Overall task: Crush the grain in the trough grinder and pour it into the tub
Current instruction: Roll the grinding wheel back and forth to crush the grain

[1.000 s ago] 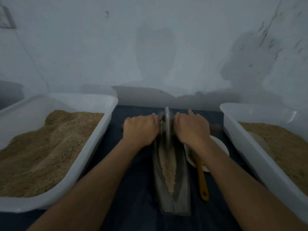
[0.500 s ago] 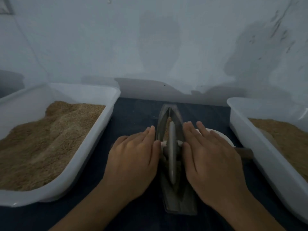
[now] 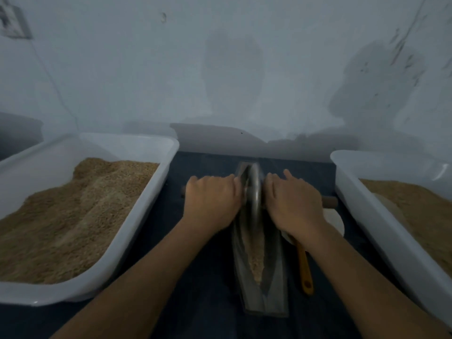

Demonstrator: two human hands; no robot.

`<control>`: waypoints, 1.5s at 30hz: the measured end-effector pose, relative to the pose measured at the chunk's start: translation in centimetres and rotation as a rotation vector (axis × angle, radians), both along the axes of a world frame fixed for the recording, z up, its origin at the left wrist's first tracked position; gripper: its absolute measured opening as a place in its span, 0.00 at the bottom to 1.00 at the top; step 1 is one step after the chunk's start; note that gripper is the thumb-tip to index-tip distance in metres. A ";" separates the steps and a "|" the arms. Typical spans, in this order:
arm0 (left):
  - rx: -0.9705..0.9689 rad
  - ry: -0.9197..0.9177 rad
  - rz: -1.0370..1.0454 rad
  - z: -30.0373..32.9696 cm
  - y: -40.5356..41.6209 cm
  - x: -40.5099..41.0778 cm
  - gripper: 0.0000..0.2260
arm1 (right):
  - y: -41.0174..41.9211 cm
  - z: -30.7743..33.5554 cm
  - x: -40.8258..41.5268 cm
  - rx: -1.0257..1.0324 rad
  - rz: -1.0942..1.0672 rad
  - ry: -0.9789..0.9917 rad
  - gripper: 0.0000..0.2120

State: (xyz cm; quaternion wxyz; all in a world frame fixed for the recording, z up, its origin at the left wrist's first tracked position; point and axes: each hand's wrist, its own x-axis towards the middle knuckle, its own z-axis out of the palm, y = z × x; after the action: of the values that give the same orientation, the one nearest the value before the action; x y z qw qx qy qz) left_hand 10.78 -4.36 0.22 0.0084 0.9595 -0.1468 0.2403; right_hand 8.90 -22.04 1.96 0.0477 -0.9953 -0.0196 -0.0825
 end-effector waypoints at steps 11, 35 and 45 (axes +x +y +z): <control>0.028 -0.010 -0.045 -0.7 1.1 -2.2 0.18 | 0.4 -0.3 -2.0 0.023 0.081 -0.095 0.29; 0.168 -0.026 -0.014 -0.4 0.5 0.2 0.19 | 0.0 -0.1 2.0 -0.005 0.025 -0.022 0.29; 0.024 -0.084 -0.036 -1.8 1.0 1.4 0.12 | 0.2 -0.4 3.8 -0.007 0.048 -0.120 0.28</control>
State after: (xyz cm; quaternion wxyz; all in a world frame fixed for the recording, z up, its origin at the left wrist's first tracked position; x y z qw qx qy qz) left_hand 12.16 -3.36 -1.55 -0.0048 0.9458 -0.1673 0.2785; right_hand 12.71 -21.88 1.53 0.0447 -0.9879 -0.0467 -0.1408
